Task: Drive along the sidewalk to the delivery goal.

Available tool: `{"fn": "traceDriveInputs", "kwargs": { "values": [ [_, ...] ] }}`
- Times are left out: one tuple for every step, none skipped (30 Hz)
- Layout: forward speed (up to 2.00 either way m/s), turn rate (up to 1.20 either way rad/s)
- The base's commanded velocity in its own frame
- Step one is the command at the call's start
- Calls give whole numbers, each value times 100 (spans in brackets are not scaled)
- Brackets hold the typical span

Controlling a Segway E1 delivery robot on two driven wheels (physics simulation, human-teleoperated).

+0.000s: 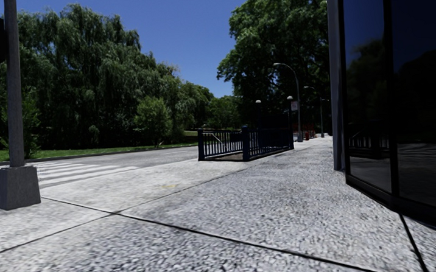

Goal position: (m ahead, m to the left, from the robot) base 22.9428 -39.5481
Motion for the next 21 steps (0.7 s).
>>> {"fn": "traceDriveInputs", "kwargs": {
  "values": [
    [200, 0],
    [200, 0],
    [200, 0],
    [200, 0],
    [200, 0],
    [200, 0],
    [200, 0],
    [200, 0],
    [200, 0],
    [200, 0],
    [200, 0],
    [200, 0],
    [200, 0],
    [200, 0],
    [200, 0],
    [200, 0],
    [200, 0],
    [200, 0],
    [200, 0],
    [200, 0],
    [200, 0]
  ]
}}
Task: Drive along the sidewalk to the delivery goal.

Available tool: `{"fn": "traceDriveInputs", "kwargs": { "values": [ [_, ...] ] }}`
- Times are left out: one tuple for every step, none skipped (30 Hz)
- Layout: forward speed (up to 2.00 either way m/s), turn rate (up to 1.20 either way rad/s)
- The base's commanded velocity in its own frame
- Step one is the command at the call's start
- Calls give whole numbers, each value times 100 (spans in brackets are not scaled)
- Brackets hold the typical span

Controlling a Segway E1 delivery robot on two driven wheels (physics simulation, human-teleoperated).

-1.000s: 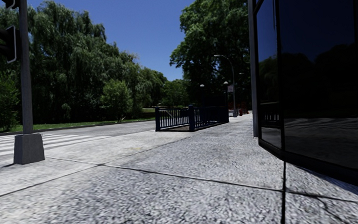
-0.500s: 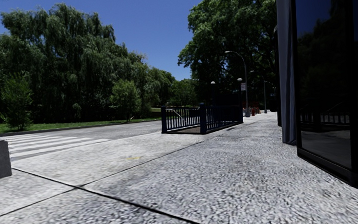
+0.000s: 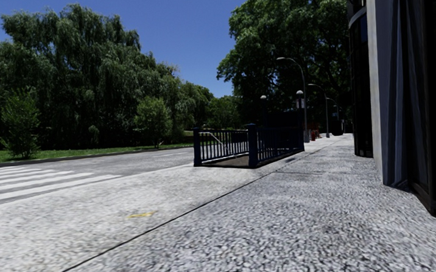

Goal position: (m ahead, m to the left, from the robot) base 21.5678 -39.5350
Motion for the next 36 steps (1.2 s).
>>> {"fn": "traceDriveInputs", "kwargs": {
  "values": [
    [200, 0],
    [200, 0],
    [200, 0],
    [200, 0],
    [200, 0],
    [200, 0],
    [200, 0],
    [200, 0],
    [200, 0],
    [200, 0],
    [200, -10],
    [200, -10],
    [200, -26],
    [200, -30],
    [200, -31],
    [200, -32],
    [200, -32],
    [200, -32],
    [200, -32],
    [200, -32],
    [200, -35],
    [200, -35],
    [200, -49],
    [200, -68],
    [200, -90],
    [200, -101],
    [200, -104],
    [200, -104],
    [200, -105],
    [200, -105],
    [200, -105],
    [200, -105],
    [200, -105],
    [200, -105],
    [200, -105],
    [200, -105]
  ]
}}
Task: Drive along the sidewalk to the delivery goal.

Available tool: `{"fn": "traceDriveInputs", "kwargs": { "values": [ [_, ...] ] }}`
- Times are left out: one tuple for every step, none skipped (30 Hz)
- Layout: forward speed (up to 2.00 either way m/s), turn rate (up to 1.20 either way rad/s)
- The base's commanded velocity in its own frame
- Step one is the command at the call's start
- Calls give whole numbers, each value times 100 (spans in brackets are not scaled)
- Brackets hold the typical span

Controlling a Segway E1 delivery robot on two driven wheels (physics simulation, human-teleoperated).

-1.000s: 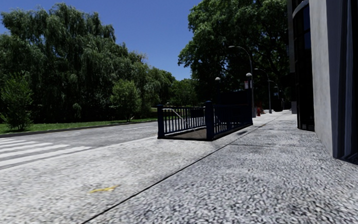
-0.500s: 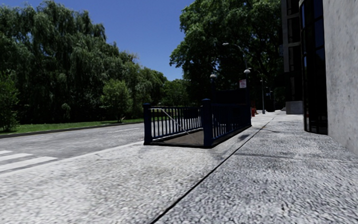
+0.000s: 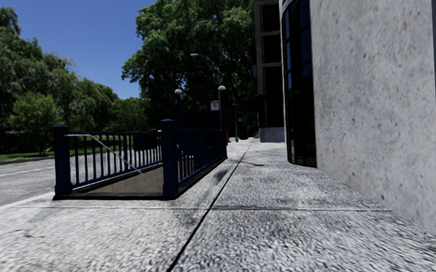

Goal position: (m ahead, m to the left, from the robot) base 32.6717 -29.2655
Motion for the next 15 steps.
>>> {"fn": "traceDriveInputs", "kwargs": {
  "values": [
    [200, -103],
    [200, -103],
    [200, -59],
    [200, -10],
    [200, -1],
    [200, 0],
    [200, 0],
    [200, 0],
    [200, 0],
    [200, 0],
    [200, 0],
    [200, 0],
    [200, 0],
    [200, 0],
    [200, 0]
  ]
}}
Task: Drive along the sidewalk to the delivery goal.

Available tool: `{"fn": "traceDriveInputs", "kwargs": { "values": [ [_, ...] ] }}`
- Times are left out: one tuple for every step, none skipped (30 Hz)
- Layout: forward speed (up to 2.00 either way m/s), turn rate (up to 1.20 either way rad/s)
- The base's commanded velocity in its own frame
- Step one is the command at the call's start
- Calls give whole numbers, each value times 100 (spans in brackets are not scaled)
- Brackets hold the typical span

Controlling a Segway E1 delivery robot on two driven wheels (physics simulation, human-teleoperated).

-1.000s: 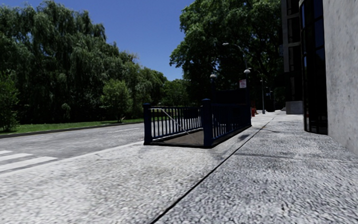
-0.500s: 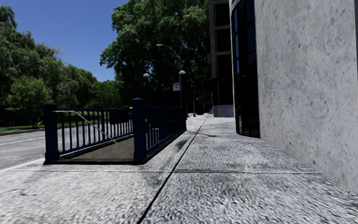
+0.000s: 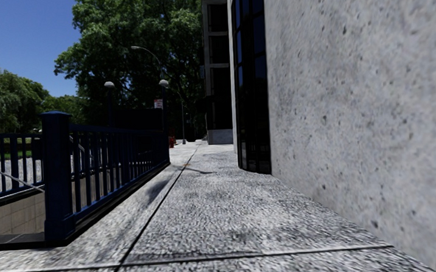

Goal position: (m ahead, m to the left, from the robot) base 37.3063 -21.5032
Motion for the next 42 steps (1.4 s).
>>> {"fn": "traceDriveInputs", "kwargs": {
  "values": [
    [200, 0],
    [200, 0],
    [200, 0],
    [200, 0],
    [200, 0],
    [200, 14],
    [200, 18],
    [200, 18],
    [200, 18],
    [200, 4],
    [200, 0],
    [200, 0],
    [200, 0],
    [200, 0],
    [200, 0],
    [200, 0],
    [200, 0],
    [200, 1],
    [200, 1],
    [200, 28],
    [200, 43],
    [200, 46],
    [200, 24],
    [200, 24],
    [200, 10],
    [200, 6],
    [200, 6],
    [200, 0],
    [200, 0],
    [200, 0],
    [200, 0],
    [200, 0],
    [200, 0],
    [200, 0],
    [200, 0],
    [200, 0],
    [200, 0],
    [200, 0],
    [200, 0],
    [200, 0],
    [200, 0],
    [200, 7]
  ]
}}
